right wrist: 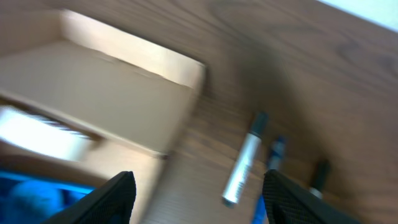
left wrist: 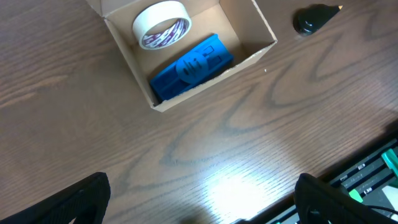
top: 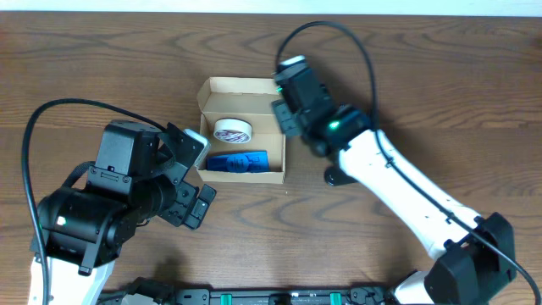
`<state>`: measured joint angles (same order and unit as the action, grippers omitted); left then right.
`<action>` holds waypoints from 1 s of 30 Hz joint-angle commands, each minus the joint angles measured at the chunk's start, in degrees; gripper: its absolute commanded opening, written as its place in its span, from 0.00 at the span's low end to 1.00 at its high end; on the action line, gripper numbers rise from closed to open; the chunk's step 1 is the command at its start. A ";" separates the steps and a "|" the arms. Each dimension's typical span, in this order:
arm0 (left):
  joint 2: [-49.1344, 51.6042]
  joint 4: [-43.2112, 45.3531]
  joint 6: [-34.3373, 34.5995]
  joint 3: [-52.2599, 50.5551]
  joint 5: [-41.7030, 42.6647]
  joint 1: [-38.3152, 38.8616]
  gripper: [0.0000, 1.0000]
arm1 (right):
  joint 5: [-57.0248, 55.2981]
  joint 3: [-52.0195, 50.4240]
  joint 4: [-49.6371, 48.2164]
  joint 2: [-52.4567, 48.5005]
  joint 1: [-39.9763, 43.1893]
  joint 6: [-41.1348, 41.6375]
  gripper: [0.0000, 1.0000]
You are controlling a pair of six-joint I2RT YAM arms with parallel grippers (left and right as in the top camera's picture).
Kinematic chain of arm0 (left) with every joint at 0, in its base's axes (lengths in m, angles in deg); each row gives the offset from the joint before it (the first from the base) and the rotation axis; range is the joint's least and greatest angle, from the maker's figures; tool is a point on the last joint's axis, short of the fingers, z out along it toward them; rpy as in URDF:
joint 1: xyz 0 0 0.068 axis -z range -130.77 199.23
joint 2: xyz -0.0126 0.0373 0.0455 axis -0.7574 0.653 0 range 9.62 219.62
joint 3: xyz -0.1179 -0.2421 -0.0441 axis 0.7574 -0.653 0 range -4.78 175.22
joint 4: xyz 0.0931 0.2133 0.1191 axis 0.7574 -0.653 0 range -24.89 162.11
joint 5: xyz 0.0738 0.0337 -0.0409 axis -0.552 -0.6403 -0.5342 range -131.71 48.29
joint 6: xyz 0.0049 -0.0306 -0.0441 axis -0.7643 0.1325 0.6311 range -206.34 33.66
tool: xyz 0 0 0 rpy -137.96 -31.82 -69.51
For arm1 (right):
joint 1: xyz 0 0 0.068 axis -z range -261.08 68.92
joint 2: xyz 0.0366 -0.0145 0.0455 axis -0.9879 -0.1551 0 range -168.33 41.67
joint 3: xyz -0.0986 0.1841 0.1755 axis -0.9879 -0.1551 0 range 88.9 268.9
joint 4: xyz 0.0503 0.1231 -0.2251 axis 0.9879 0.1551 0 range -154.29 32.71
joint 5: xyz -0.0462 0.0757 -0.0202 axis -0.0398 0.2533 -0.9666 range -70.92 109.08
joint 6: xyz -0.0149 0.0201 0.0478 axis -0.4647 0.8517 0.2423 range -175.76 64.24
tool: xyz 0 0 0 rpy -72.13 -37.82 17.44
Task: Pack container
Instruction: 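Lift the right gripper out and move it to the black round object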
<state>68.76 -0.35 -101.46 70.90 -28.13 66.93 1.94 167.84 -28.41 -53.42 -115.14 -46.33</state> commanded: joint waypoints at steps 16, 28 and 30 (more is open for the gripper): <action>0.04 -0.22 -0.76 0.98 0.42 -0.02 0.95 | 6.86 0.44 7.23 1.29 16.04 -4.66 0.73; 0.04 -0.22 -0.76 0.98 0.42 -0.02 0.95 | 13.60 -4.94 8.26 8.07 20.15 -14.16 0.79; 0.04 -0.22 -0.76 0.98 0.39 0.00 0.95 | 13.62 -7.63 7.63 12.04 20.11 -14.47 0.82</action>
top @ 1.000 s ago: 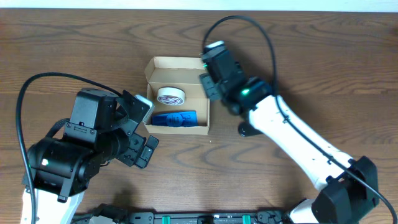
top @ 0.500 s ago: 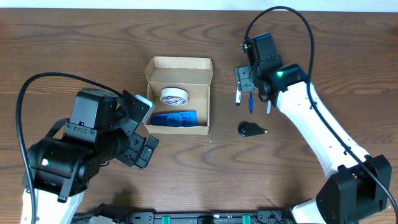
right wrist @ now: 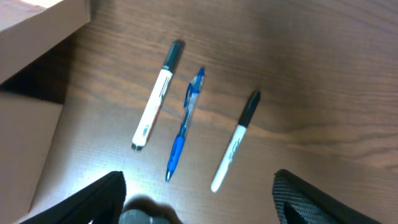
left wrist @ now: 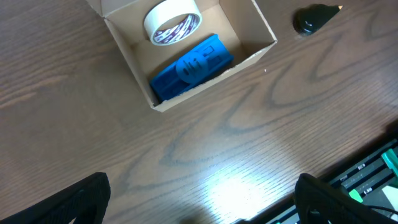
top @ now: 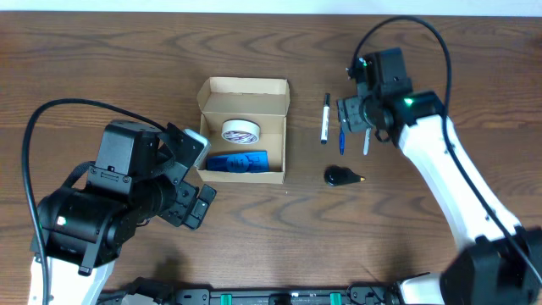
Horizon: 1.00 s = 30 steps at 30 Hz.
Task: Pack container
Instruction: 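Lift the right gripper out and move it to the black round object, then lower the right gripper over the black round object and grasp it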
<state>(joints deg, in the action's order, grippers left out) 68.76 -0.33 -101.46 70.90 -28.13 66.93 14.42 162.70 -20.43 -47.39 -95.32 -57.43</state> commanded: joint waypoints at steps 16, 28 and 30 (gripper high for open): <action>0.04 -0.24 -0.76 0.98 0.42 -0.02 0.95 | 18.51 -20.26 -1.70 13.51 -1.44 -17.77 0.99; 0.04 -0.24 -0.76 0.98 0.39 -0.02 0.95 | 18.16 -20.61 -4.66 -0.96 -3.41 -21.79 0.99; 0.04 -0.24 -0.76 0.98 0.39 -0.02 0.95 | 17.66 -20.63 -4.42 -2.62 -3.65 -21.79 0.99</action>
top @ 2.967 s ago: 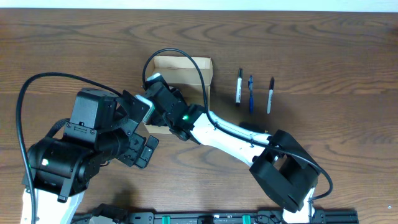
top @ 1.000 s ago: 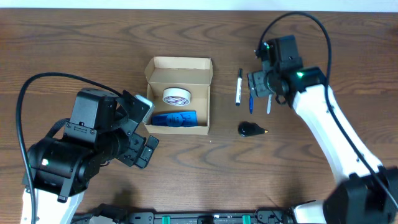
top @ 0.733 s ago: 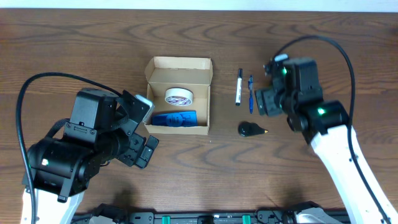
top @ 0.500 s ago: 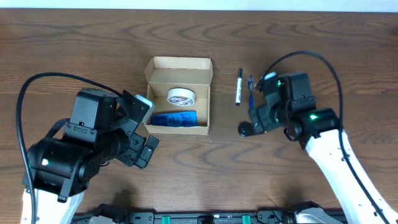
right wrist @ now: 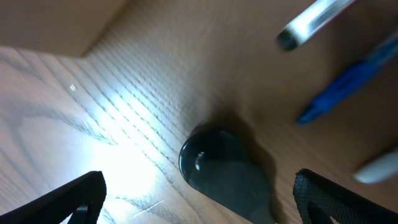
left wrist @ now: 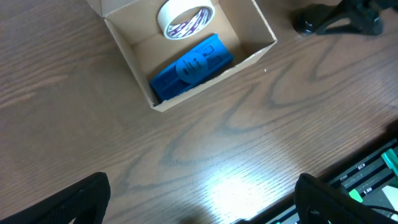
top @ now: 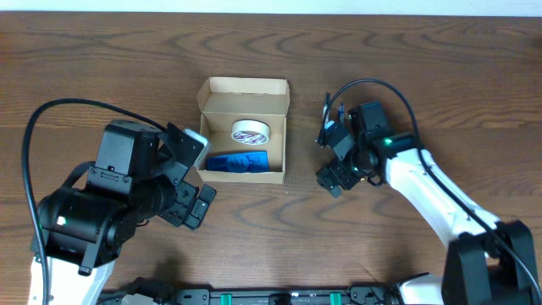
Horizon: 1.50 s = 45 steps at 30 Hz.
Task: Pack container
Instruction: 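Lower the right gripper over the black round object and grasp it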
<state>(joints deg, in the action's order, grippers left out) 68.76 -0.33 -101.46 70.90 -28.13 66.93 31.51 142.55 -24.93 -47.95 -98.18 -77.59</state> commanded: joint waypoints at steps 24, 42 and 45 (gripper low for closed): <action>0.04 -0.24 -0.76 0.98 0.39 -0.02 0.95 | -17.79 -0.57 -1.38 -6.73 -6.82 -4.63 0.97; 0.04 -0.24 -0.76 0.98 0.39 -0.02 0.95 | -10.43 -1.46 -4.46 -7.15 -3.45 -7.45 0.94; 0.04 -0.24 -0.76 0.98 0.39 -0.02 0.95 | -9.73 -2.10 -5.20 -7.15 -3.04 -7.50 0.92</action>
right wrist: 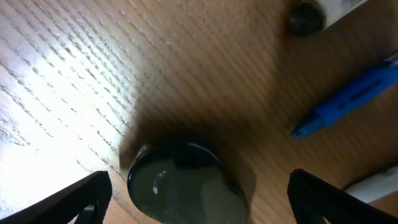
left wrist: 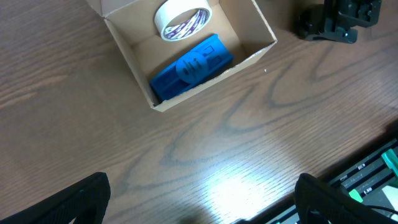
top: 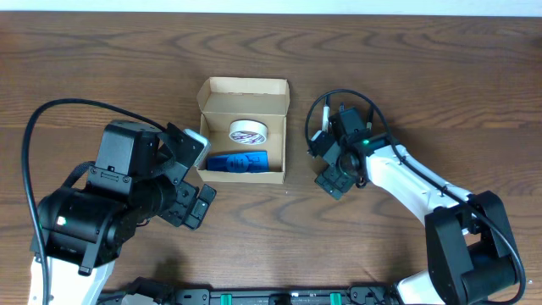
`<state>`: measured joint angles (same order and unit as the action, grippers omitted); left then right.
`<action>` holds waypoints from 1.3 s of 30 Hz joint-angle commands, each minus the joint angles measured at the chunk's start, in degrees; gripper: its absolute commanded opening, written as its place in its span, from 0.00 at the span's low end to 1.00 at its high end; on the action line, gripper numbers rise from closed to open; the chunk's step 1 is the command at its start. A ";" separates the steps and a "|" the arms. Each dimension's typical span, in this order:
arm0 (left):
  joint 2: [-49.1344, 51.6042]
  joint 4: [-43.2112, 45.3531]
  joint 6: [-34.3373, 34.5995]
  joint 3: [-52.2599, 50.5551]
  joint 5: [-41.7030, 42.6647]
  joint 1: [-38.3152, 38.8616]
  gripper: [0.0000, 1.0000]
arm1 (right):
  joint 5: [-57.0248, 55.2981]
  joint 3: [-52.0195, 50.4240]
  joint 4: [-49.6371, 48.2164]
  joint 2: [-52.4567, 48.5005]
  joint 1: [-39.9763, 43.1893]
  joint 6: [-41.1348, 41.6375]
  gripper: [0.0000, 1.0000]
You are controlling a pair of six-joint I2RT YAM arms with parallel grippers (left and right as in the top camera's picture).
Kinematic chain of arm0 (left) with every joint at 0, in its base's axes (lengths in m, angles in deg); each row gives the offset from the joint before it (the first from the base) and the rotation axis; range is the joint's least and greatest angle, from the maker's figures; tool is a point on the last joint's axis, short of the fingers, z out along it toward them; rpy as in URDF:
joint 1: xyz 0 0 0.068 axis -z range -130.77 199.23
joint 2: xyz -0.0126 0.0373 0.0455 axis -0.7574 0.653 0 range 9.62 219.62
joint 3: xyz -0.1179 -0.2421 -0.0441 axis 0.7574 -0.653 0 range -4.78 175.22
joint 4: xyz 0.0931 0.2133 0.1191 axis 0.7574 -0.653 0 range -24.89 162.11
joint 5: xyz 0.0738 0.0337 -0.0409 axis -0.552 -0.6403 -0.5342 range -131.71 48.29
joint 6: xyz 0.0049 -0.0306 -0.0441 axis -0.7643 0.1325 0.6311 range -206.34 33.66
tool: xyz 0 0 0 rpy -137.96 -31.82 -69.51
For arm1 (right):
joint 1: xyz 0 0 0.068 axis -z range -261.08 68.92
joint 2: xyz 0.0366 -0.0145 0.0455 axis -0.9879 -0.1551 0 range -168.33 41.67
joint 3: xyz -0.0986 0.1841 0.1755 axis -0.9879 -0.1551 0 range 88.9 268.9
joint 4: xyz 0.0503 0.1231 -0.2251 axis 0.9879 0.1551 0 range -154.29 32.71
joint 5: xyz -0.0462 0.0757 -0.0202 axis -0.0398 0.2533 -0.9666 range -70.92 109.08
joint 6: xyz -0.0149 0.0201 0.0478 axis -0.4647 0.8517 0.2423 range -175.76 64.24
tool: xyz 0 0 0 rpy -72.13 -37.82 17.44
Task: Pack container
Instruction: 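Lower the right gripper over the black round object and grasp it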
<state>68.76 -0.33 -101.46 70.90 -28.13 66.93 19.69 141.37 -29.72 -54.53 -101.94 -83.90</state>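
An open cardboard box [top: 273, 140] holds a roll of white tape [top: 248, 130] and a flat blue item [top: 238, 161]; the left wrist view shows the same tape [left wrist: 182, 18] and blue item [left wrist: 191, 65]. A black round-bodied object [right wrist: 177, 186] lies on the table right of the box. My right gripper [right wrist: 199, 198] is open low over it, one finger on each side. In the overhead view the right gripper [top: 332, 172] hides that object. My left gripper [left wrist: 202, 199] is open and empty, high above the table in front of the box.
A blue pen [right wrist: 354, 99], the dark tip of a marker [right wrist: 306, 17] and the end of a white pen [right wrist: 373, 186] lie just beyond the black object. The table's front edge [left wrist: 367, 168] with dark rails runs near the left gripper.
My right gripper has come lower and closer over the black object, which now fills the space between its open fingers. The tape roll sits a touch further left. The left arm has not moved.
My right gripper was first over the box's right back corner, with the tape roll at the left of the box. Then it hung over the three pens. Then it was near the black object, and now straddles it. The tape roll ended further right in the box.
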 commanded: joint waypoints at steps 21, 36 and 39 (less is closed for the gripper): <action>0.04 -0.24 -0.76 0.98 0.39 -0.02 0.95 | 3.98 -2.73 -3.10 -0.57 2.21 -1.31 0.84; 0.04 -0.24 -0.76 0.98 0.39 -0.02 0.95 | 4.17 -4.59 -5.38 -0.57 2.19 -1.07 0.77; 0.04 -0.24 -0.76 0.98 0.39 -0.02 0.95 | 4.17 -4.59 -5.42 -0.57 2.21 -1.05 0.70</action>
<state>68.76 -0.33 -101.46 70.90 -28.13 66.93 23.82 137.52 -35.03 -54.53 -100.06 -84.78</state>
